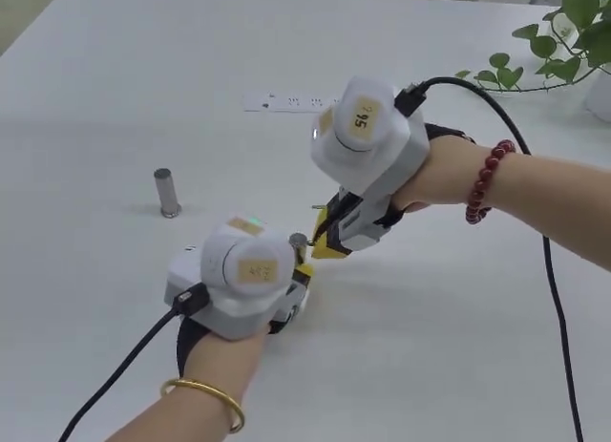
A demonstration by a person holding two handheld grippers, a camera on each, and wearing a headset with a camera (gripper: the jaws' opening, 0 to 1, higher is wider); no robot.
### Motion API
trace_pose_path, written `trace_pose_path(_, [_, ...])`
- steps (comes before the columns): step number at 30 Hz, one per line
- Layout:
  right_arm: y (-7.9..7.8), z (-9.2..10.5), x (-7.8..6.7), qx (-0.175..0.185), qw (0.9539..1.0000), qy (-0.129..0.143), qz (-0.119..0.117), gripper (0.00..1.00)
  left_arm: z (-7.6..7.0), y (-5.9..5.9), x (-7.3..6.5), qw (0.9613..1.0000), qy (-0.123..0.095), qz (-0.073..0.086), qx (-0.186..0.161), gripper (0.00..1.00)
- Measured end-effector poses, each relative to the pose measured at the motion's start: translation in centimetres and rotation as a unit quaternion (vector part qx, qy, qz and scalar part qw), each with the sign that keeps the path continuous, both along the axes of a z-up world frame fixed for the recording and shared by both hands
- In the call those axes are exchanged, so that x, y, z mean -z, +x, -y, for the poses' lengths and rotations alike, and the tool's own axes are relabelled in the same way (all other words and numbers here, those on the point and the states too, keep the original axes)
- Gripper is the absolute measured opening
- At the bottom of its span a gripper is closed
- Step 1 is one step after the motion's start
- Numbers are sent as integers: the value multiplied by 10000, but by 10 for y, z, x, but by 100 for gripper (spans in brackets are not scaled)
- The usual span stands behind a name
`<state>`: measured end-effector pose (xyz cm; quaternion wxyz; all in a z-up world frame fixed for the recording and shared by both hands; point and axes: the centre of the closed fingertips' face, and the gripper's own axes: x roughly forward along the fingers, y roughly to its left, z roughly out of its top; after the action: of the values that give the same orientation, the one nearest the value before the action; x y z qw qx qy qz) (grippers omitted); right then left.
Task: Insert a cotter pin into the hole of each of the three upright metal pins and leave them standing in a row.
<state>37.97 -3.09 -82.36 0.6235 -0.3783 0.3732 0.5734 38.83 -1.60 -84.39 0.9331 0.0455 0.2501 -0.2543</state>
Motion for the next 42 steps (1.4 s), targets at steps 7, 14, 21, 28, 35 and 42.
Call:
trace_pose_path(7, [-2, -4, -6, 257, 9991, 285, -190, 19, 0, -7, -3, 10000, -6, -24, 69, 25])
trace_pose_path(14, [-5, -17, -22, 669, 9936, 739, -531, 30, 0, -15, -11, 9998, -133, -52, 100, 30])
trace_pose_path(21, [0, -32, -31, 895, 9881, 1108, -576, 35, -4, -24, -22, 9996, -268, -5, 81, 34])
trace_pose_path(28, [7, -54, -39, 951, 9828, 1484, -557, 37, -7, -34, -30, 9991, -396, 10, 173, 38])
trace_pose_path(35, [22, -80, -48, 1031, 9754, 1910, -385, 41, -15, -43, -41, 9986, -516, 76, 115, 45])
trace_pose_path(42, [39, -110, -53, 929, 9691, 2282, -129, 42, -23, -54, -48, 9983, -574, 88, 57, 52])
